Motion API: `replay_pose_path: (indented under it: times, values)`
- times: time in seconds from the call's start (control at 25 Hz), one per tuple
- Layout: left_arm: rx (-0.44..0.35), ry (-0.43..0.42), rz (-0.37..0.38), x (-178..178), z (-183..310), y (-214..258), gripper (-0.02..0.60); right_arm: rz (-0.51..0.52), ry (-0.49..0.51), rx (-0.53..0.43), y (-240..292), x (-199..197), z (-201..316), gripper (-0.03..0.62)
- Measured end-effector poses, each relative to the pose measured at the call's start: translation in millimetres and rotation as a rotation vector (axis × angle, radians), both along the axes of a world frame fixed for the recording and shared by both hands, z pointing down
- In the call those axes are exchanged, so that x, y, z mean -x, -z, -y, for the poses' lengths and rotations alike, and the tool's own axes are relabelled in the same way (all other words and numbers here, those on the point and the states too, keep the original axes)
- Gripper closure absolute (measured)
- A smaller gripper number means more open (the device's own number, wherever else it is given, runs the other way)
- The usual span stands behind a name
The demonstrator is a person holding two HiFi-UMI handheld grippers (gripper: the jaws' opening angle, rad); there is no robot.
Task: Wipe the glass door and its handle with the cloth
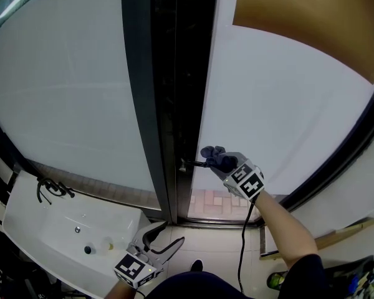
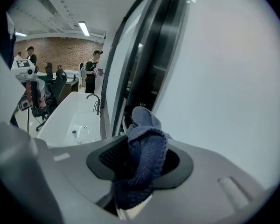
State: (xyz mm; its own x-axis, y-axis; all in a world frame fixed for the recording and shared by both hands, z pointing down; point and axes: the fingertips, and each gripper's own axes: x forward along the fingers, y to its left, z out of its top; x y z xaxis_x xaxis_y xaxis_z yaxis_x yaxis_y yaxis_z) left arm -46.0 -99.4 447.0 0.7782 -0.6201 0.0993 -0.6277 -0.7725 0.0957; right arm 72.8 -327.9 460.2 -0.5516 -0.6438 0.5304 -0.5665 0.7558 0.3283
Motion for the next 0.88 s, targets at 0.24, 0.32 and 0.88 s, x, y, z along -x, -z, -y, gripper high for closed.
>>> replay_pose_path:
  times: [0.24, 0.32, 0.88]
  values:
    - [0.002, 0.008, 0.004, 1, -2, -1, 0.344, -0.298, 0.236, -0.386, 10, 75, -35, 0.430]
    - [0.003, 0.009, 0.004, 1, -5, 0, 0.344, -0.416, 0.307, -0.485, -2, 105, -40, 0.430]
    - [0.017, 0.033, 0.003, 10, -5, -5, 0.344, -0.669, 0.302, -0.586, -53, 73, -21, 0.430]
